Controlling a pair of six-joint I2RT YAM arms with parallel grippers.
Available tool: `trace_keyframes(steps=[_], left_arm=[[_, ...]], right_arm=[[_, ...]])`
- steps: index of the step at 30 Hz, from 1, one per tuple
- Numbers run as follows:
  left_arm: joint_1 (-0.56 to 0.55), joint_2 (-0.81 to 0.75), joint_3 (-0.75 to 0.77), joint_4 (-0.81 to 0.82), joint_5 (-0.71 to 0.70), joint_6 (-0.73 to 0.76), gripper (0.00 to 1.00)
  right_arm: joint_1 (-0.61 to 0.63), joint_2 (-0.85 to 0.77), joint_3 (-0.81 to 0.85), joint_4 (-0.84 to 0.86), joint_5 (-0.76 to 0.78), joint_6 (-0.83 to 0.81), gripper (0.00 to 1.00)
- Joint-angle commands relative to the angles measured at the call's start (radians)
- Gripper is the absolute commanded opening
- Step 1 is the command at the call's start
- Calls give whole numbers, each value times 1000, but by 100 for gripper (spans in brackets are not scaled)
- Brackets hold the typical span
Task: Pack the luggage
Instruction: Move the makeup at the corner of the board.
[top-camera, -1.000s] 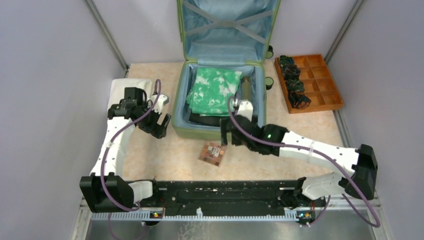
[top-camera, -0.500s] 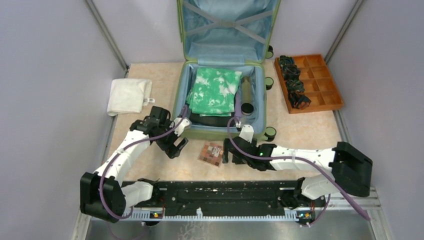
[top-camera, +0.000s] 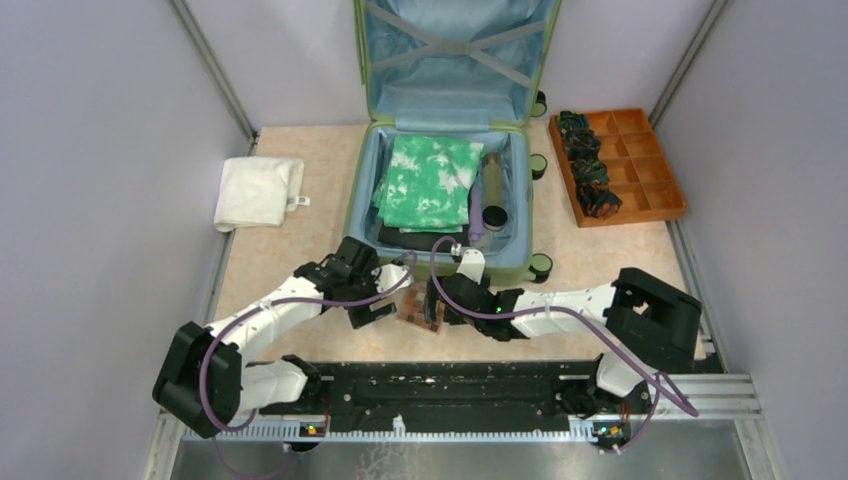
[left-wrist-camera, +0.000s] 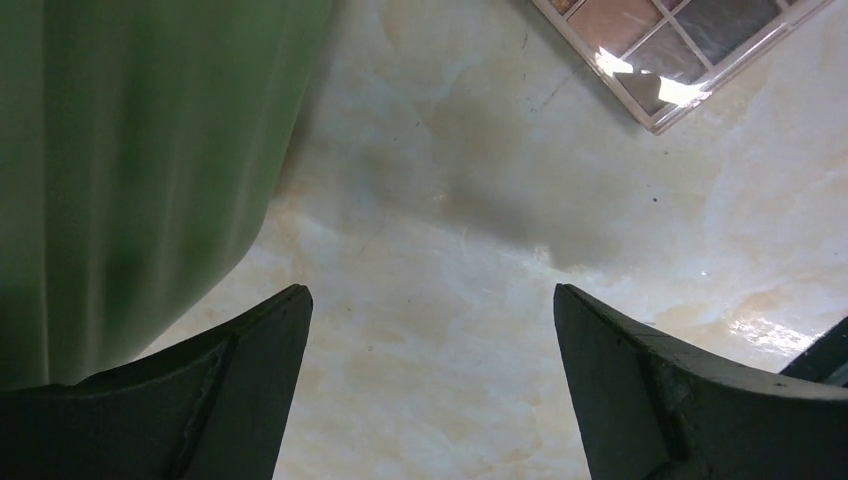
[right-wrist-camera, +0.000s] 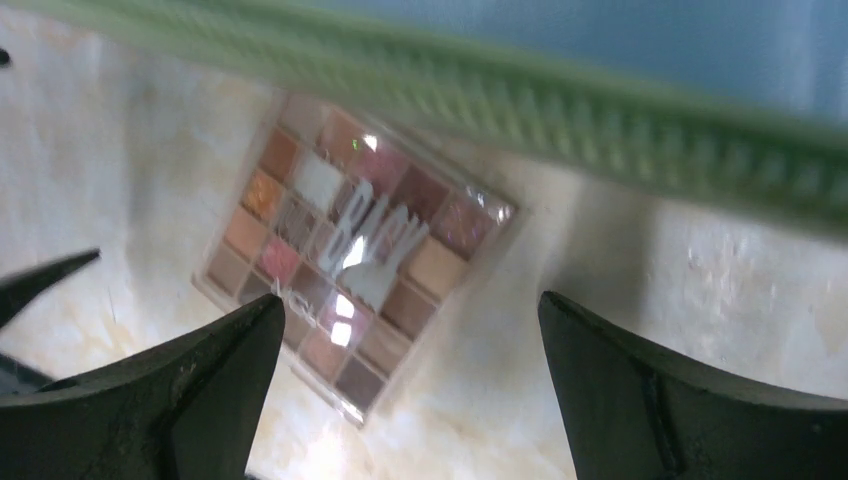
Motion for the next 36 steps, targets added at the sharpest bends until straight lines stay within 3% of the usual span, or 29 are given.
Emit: trace_keyframes(steps=[1, 10, 16, 20, 25, 27, 31, 36], left_arm=[[-44, 20, -41, 164, -3, 60, 97], [-105, -13, -112, 232, 124, 58, 95], [-110, -59, -151, 278, 212, 33, 91], [-114, -20, -136, 282, 245, -8, 77], [-113, 44, -92, 270, 270, -43, 53], [-113, 56, -83, 265, 281, -46, 40], [-113, 86, -62, 275, 267, -62, 10], [-113, 150, -36, 292, 194, -95, 5]], right_arm=[[4, 65, 44, 74, 17, 2, 99], [-3, 64, -13, 182, 53, 0, 97], [-1, -70, -170, 241, 40, 179, 84], [-1, -155, -240, 183, 55, 276, 69], [-1, -176, -254, 103, 25, 367, 23], [-1, -174, -257, 85, 19, 404, 10], [-4, -162, -265, 107, 25, 424, 4], [-17, -61, -223, 123, 12, 429, 4]])
